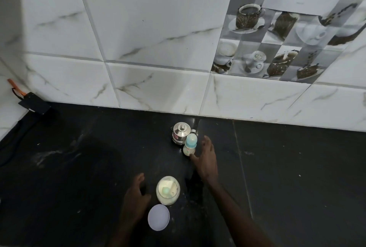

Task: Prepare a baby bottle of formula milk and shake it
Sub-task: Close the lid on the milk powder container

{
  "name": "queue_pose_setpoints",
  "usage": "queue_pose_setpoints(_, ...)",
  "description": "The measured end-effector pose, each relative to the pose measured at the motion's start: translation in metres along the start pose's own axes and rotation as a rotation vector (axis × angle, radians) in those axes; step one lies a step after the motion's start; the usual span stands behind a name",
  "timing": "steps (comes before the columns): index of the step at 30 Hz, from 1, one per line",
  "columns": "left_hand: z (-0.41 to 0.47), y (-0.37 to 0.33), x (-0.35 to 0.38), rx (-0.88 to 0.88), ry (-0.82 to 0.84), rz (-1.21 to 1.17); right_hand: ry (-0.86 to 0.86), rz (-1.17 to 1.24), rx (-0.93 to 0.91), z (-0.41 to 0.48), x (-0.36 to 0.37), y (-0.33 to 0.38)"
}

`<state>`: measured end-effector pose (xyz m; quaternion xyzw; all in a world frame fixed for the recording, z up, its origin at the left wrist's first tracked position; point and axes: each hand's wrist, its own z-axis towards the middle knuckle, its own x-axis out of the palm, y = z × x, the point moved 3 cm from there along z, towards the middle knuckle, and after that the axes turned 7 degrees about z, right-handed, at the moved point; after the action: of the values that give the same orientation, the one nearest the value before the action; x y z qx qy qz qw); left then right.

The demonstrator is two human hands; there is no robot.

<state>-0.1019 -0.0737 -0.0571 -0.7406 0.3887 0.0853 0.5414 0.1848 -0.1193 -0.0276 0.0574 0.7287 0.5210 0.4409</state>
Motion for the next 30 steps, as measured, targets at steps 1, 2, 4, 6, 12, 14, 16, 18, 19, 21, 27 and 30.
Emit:
queue_pose_setpoints(1,-0.004,0.006,0.003,-0.054,0.058,0.060,-0.015,0.020,0.015,-0.009,-0.003,-0.005)
queue_pose_setpoints(2,-0.008,0.009,0.007,-0.096,0.117,0.131,-0.030,0.038,0.026,-0.019,-0.005,-0.010)
queue_pose_setpoints(4,-0.018,0.016,0.022,-0.136,0.218,0.300,-0.047,0.056,0.043,-0.037,-0.007,-0.017)
queue_pose_setpoints(6,-0.031,0.016,0.038,-0.163,0.259,0.469,-0.042,0.071,0.065,-0.053,-0.005,-0.022)
queue_pose_setpoints(12,-0.036,0.033,0.077,0.034,0.087,0.728,0.067,0.051,0.105,-0.088,0.003,-0.028)
queue_pose_setpoints(14,-0.032,0.048,0.088,0.059,0.058,0.717,0.097,0.056,0.105,-0.095,0.006,-0.027)
queue_pose_setpoints(16,-0.030,0.055,0.091,0.047,0.016,0.726,0.126,0.059,0.104,-0.100,0.009,-0.026)
queue_pose_setpoints(18,-0.032,0.054,0.087,0.058,-0.014,0.720,0.145,0.055,0.098,-0.103,0.012,-0.024)
queue_pose_setpoints(19,-0.032,0.051,0.083,0.034,-0.015,0.703,0.152,0.058,0.096,-0.104,0.013,-0.024)
queue_pose_setpoints(21,-0.031,0.045,0.068,-0.047,-0.088,0.653,0.152,0.067,0.083,-0.106,0.016,-0.021)
queue_pose_setpoints(27,-0.031,-0.002,0.025,-0.099,-0.324,0.366,0.194,0.087,0.044,-0.101,0.019,-0.013)
queue_pose_setpoints(30,-0.029,-0.027,0.014,-0.059,-0.354,0.153,0.239,0.074,0.012,-0.100,0.019,-0.009)
